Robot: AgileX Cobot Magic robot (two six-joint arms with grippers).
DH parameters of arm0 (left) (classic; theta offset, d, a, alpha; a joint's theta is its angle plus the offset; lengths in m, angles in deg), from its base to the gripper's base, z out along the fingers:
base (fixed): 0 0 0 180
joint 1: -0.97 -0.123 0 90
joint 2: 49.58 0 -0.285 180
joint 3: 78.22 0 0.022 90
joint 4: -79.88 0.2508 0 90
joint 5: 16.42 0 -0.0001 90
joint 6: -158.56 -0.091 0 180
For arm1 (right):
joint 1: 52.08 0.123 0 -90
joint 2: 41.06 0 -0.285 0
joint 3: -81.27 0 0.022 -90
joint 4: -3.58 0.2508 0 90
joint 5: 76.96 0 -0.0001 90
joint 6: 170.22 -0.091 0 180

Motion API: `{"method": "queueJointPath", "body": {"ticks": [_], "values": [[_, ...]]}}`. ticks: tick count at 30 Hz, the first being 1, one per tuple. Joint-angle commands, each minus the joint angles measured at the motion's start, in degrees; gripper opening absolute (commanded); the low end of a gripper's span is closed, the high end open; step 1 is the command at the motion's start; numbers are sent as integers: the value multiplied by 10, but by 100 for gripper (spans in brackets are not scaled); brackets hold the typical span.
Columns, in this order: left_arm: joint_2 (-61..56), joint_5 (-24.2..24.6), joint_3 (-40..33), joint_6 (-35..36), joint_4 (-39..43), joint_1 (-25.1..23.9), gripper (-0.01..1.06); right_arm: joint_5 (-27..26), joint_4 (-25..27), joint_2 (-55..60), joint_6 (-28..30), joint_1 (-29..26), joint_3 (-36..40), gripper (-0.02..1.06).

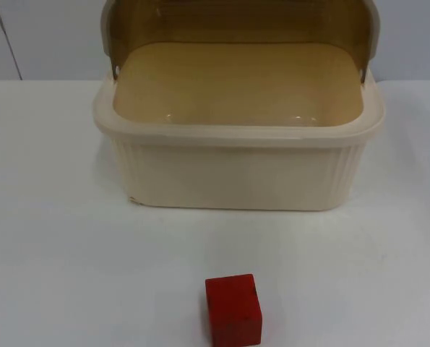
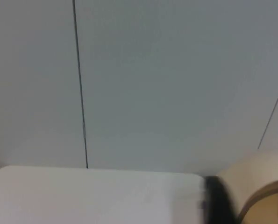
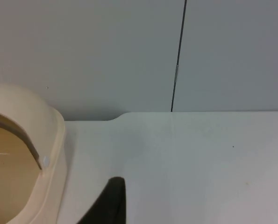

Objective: Open the box lid with the left hand, place the block into the box with the right hand, then close the box lid with the left hand.

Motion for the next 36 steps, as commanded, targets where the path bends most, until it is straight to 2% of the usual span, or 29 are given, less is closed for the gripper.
{"method": "queueJointPath", "body": {"ticks": [1, 2, 3, 4, 10, 11, 14, 15, 17, 18, 21, 22, 26, 27, 29, 31, 32, 33, 36], "values": [[-3, 18, 5, -2, 8, -2, 82, 3, 3, 0, -2, 1, -3, 104], [-3, 18, 5, -2, 8, -2, 82, 3, 3, 0, -2, 1, -3, 104], [-3, 23, 5, -2, 11, -2, 101, 3, 3, 0, -2, 1, -3, 104], [-3, 26, 5, -1, 12, -2, 105, 3, 3, 0, -2, 1, -3, 104], [-11, 25, 5, -1, 6, -2, 105, 14, 10, 0, 12, 3, -3, 104], [-13, 26, 5, -1, 6, -2, 105, 22, 37, 0, 45, 8, -3, 104], [-24, 35, 5, -1, 5, -2, 105, 74, 172, 1, 199, 50, -3, 104], [-24, 35, 5, -1, 5, -2, 105, 74, 172, 1, 199, 50, -3, 104], [-31, 41, 5, -2, 6, -2, 105, 104, 245, 7, 241, 95, -3, 104], [-32, 46, 5, -2, 9, -2, 105, 111, 256, 13, 242, 125, -3, 104], [-36, 59, 5, -2, 10, -2, 105, 109, 234, 47, 231, 226, -3, 104], [-36, 59, 5, -2, 10, -2, 105, 109, 234, 47, 231, 226, -3, 104], [-38, 77, 5, -2, 10, -2, 105, 94, 145, 130, 151, 354, -3, 104], [-38, 77, 5, -2, 10, -2, 105, 94, 145, 130, 151, 354, -3, 104], [-38, 78, 5, -2, 10, -2, 105, 83, 116, 182, 152, 411, -3, 104], [-40, 78, 5, -2, 11, -2, 105, 48, 95, 241, 217, 456, -3, 104], [-40, 78, 5, -2, 11, -2, 105, 48, 95, 241, 217, 456, -3, 104], [-40, 78, 5, -2, 11, -2, 105, 26, 101, 263, 250, 463, -3, 104], [-40, 78, 5, -2, 11, -2, 105, -11, 158, 318, 374, 461, -5, 104]]}}
